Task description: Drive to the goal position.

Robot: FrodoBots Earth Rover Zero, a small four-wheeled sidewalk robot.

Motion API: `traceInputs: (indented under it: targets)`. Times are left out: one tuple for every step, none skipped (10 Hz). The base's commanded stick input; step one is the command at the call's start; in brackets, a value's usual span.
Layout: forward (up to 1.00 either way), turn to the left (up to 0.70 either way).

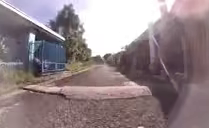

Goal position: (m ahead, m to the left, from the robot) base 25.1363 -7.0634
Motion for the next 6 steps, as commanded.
traceInputs:
  targets:
    - [0.7, 0.0]
    - [0.7, 0.0]
    - [0.7, 0.0]
    - [0.7, 0.0]
    - [0.7, 0.0]
    - [0.7, 0.0]
